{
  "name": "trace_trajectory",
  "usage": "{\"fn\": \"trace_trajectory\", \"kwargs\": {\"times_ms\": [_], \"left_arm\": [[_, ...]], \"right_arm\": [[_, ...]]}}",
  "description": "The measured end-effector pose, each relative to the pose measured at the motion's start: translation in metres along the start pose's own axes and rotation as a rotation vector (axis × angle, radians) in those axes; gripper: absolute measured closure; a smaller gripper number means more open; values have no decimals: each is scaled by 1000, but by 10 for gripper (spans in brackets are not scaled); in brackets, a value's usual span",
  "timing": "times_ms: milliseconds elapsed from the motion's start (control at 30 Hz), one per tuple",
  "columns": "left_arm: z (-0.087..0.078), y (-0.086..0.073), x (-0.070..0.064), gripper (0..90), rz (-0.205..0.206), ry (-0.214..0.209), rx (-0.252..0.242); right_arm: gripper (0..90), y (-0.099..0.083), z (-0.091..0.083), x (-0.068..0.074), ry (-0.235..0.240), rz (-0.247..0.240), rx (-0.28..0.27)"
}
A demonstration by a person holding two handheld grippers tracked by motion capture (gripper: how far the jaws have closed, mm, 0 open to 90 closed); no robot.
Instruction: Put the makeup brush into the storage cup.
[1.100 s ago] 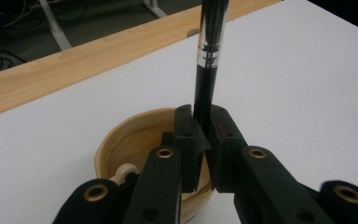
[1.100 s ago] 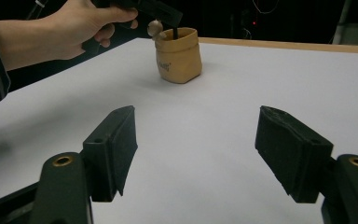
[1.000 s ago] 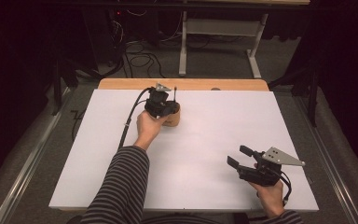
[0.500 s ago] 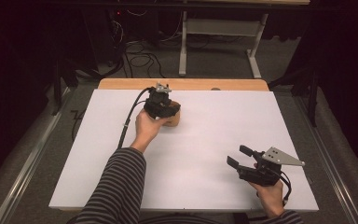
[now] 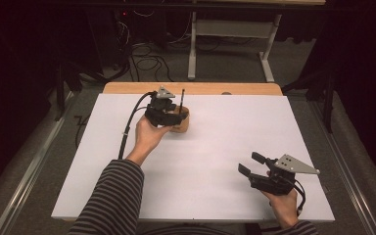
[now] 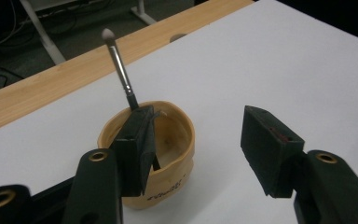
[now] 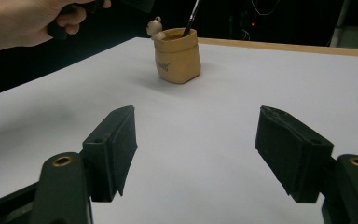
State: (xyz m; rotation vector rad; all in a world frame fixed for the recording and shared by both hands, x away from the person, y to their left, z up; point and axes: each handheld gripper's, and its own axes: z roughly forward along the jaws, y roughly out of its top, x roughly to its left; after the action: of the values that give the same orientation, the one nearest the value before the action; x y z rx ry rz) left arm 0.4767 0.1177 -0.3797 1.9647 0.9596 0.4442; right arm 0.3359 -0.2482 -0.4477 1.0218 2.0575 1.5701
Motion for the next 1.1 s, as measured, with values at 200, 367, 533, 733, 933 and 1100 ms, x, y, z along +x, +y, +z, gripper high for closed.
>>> {"fn": "trace_trajectory", "kwargs": {"times_ms": [200,367,533,733,933,1100], "left_arm": [[-17,-2,-1,446,7,-15,-32],[-29,-4,0,434,4,-33,-51],[-40,-7,0,428,-6,-49,-80],[-52,-10,-1,418,2,-57,-109],[-62,-14,0,409,-12,-73,-133],[-70,-17,1,403,-21,-76,-159]], "right_arm": [[306,0,0,0,-4,-2,0],[306,0,0,0,-6,-3,-1],[306,0,-1,-1,-9,-4,-4],[304,0,-2,-3,-15,-2,-6],[304,0,-4,-5,-25,1,-11],[303,-1,-6,-6,-32,1,-17]]}}
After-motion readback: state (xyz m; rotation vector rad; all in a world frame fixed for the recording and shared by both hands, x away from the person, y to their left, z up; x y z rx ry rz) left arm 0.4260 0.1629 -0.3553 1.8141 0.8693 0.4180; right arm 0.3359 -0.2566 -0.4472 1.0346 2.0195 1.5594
